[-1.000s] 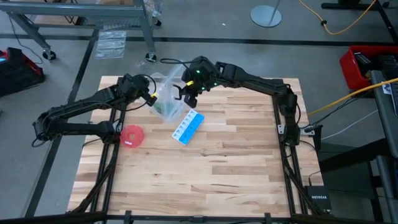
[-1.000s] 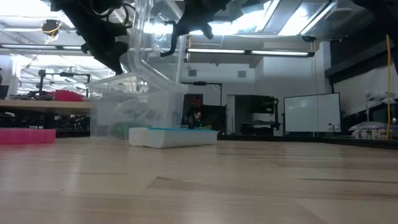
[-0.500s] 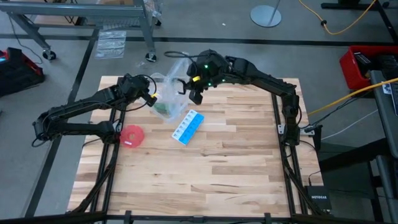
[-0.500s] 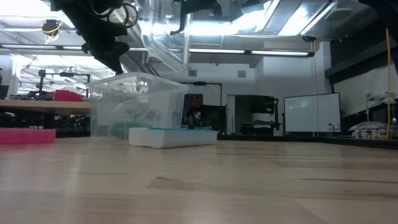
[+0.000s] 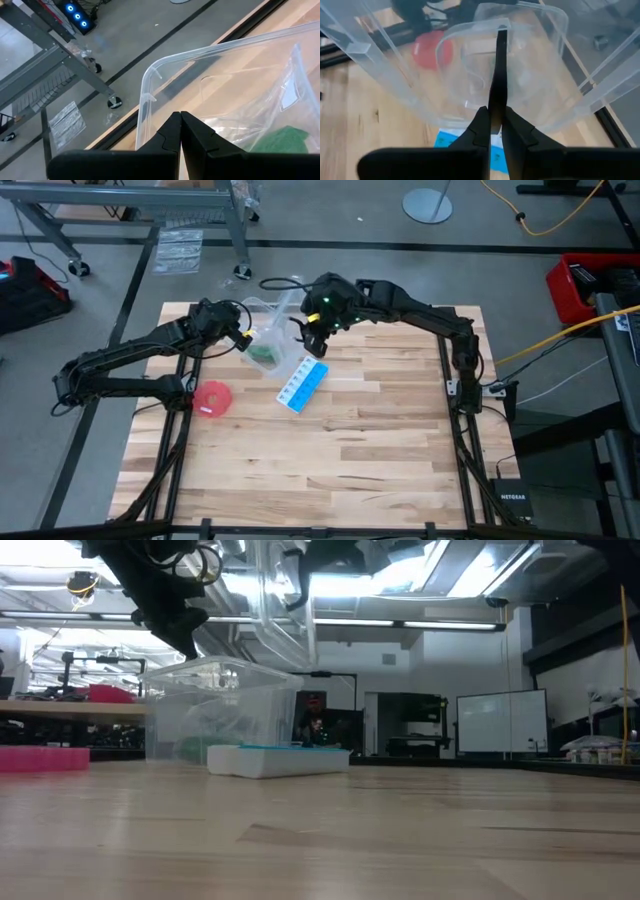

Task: Roll bandage
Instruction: Close the transparent container

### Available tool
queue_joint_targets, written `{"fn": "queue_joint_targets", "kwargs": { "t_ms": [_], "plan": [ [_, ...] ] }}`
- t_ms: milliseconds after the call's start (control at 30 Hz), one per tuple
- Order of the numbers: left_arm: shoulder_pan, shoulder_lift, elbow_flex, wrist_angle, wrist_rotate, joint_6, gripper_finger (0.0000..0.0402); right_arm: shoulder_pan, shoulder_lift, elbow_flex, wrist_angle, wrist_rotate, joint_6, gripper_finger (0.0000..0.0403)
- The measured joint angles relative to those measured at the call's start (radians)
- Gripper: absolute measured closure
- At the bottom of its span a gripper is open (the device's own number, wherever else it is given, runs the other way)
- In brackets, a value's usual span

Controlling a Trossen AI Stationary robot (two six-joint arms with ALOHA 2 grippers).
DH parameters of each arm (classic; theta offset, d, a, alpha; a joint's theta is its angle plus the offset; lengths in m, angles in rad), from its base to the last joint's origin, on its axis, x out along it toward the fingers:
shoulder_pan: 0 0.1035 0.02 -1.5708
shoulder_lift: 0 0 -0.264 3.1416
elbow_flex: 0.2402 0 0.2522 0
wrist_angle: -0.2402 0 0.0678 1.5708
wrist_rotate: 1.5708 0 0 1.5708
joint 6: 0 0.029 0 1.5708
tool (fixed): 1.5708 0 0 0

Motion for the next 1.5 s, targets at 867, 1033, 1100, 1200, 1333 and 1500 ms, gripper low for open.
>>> {"fn": "queue_joint_targets", "kwargs": {
  "t_ms": [867, 1033, 1100, 1200, 1333, 1500],
  "plan": [
    [0.000, -0.022, -0.001, 0.027, -0.002, -0.020, 0.0399, 0.010, 0.092, 0.000, 0.095, 0.015, -0.015, 0.0376],
    [0.000, -0.077, -0.001, 0.056, -0.044, -0.006, 0.0399, 0.009, 0.118, -0.001, 0.091, 0.020, -0.024, 0.0376],
    [0.000, -0.107, -0.001, 0.052, -0.079, -0.002, 0.0399, 0.009, 0.128, -0.001, 0.100, 0.026, -0.038, 0.0376],
    [0.000, -0.160, -0.001, 0.054, -0.107, 0.005, 0.0399, 0.010, 0.136, -0.001, 0.112, 0.026, -0.045, 0.0376],
    [0.000, -0.229, -0.001, 0.053, -0.117, 0.003, 0.0399, 0.009, 0.139, -0.001, 0.154, 0.027, -0.065, 0.0376],
    [-0.001, -0.290, 0.000, 0.049, -0.115, 0.001, 0.0399, 0.002, 0.139, -0.001, 0.201, 0.024, -0.066, 0.0376]
  ]
}}
